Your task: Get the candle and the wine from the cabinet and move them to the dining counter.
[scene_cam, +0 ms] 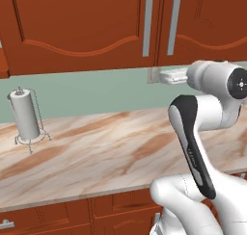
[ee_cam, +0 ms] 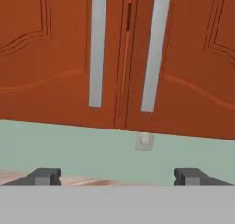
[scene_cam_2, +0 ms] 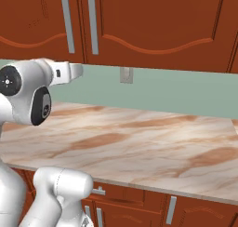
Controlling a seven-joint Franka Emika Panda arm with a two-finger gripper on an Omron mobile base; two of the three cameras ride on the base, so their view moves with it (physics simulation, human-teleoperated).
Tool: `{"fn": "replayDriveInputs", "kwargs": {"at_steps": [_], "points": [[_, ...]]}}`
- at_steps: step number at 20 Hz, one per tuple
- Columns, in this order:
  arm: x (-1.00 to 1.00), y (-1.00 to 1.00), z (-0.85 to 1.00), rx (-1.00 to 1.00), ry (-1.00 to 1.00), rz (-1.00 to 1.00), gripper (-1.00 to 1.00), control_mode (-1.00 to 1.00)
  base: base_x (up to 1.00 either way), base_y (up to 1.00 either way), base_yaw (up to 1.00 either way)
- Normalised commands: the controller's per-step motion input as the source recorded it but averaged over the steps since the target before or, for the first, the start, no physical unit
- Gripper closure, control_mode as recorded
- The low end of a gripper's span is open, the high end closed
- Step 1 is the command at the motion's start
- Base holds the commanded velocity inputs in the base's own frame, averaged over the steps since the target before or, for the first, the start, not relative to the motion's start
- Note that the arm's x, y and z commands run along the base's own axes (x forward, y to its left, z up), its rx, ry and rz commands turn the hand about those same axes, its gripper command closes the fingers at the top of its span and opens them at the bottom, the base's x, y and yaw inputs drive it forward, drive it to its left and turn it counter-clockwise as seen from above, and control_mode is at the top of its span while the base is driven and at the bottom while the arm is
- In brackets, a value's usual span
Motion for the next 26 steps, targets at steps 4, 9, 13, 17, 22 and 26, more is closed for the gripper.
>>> {"fn": "replayDriveInputs", "kwargs": {"at_steps": [4,9,13,17,22,26], "points": [[-0.41,0.02,0.56,0.0,-0.36,-0.01,-1.0,-1.0,0.0,0.0,0.0],[-0.34,0.09,0.39,0.0,-0.31,-0.01,-1.0,-1.0,0.0,0.0,0.0],[-0.01,0.07,0.27,0.0,-0.15,0.0,-1.0,-1.0,0.0,0.0,0.0],[0.1,0.0,0.08,0.0,-0.02,0.04,-1.0,-1.0,0.0,0.0,0.0],[0.33,0.09,0.0,0.0,0.0,0.04,-1.0,-1.0,0.0,0.0,0.0],[0.42,0.15,0.0,0.0,0.0,0.0,-1.0,-1.0,0.0,0.0,0.0]]}}
